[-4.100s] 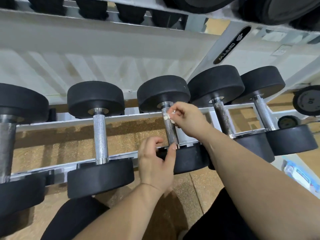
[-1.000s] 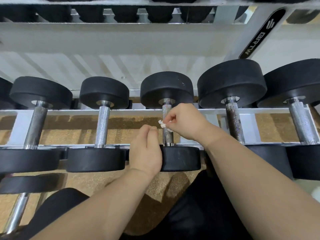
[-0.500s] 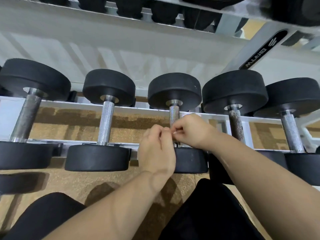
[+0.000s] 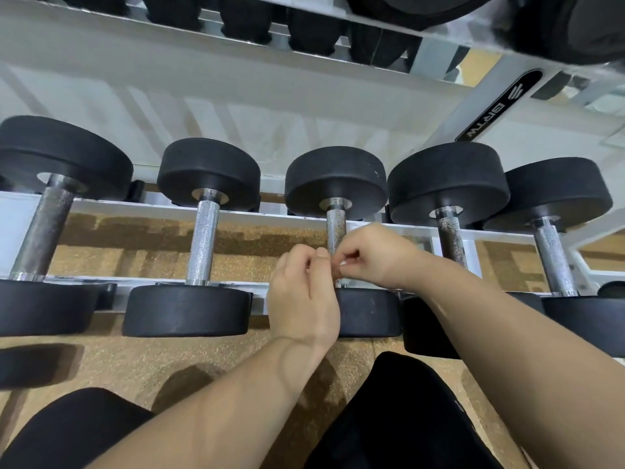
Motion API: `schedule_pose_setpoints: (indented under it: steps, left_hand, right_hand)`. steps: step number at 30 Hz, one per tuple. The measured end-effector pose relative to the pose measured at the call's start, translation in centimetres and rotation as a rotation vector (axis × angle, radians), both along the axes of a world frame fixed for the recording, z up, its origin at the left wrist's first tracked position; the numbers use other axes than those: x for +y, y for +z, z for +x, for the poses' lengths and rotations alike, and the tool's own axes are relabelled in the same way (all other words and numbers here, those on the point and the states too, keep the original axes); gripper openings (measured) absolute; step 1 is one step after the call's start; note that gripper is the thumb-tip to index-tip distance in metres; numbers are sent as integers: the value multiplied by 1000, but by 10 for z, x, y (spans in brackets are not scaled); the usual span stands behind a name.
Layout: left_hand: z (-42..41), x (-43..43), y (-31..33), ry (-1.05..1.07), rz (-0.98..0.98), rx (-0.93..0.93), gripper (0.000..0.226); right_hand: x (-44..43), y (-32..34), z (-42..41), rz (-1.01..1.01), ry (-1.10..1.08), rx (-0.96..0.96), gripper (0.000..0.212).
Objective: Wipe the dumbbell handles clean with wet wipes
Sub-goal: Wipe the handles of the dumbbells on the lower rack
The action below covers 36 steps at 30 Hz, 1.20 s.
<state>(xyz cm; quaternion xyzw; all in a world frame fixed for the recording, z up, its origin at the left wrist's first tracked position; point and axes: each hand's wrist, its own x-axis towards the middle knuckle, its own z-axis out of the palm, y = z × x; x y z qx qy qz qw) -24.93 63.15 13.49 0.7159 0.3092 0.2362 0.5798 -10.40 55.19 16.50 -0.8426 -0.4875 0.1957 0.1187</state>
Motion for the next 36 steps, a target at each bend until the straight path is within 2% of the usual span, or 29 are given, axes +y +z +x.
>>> schedule_pose_setpoints:
  steps: [2,4,6,8,11,12,16,17,19,21,24,26,28,30,32,34,36]
  left_hand:
    - [0,-2,1,30,-45,-28,45]
    - [0,-2,1,70,-94,-47,47]
    - [1,-3,1,104,-135,-45,44]
    - [2,-4,2,111,-138,-35,43]
    - [2,-3,1,109,-109,-19,43]
    - [2,-3,1,112,-108,-15,43]
    - [2,-3,0,104,-99,-6,42]
    - [2,-2,1,103,-90,-7,42]
    - [3,-1,1,102,-79,3,42]
    - [3,-2,1,115,-102,15,41]
    - [5,-1,3,111,-137,64,39]
    - [6,1,3,56,-171,86,38]
    - [2,9,4,24,-210,40,33]
    - [-15,22,6,0,-101,6,25]
    - [-38,42,11,19,97,-33,18]
    - [-63,71,17,116,302,-46,14]
    - [-80,104,17,229,468,45,12]
  right_hand:
    - [6,-5,12,136,-32,-81,6]
    - [12,-9,22,256,-155,-162,9]
    - [11,-10,20,331,-293,-118,13]
    - [4,-12,11,308,-280,-31,10]
    - [-6,-10,-2,145,-183,212,4]
    - [-6,-9,-1,120,-168,221,5]
    - [15,-13,14,256,-255,-59,9]
    - [19,-15,16,288,-307,-93,10]
    - [20,-18,17,339,-378,-44,11]
    - [9,-14,11,302,-342,56,8]
    - [-3,0,0,52,-171,255,11]
    - [4,9,-5,-60,-72,199,12]
    - [20,20,-10,-1,-58,109,12]
    - [38,28,-18,153,-119,139,12]
    - [57,30,-27,297,-196,223,9]
    - [75,28,-38,365,-248,216,22]
    - [95,22,-51,388,-273,188,29]
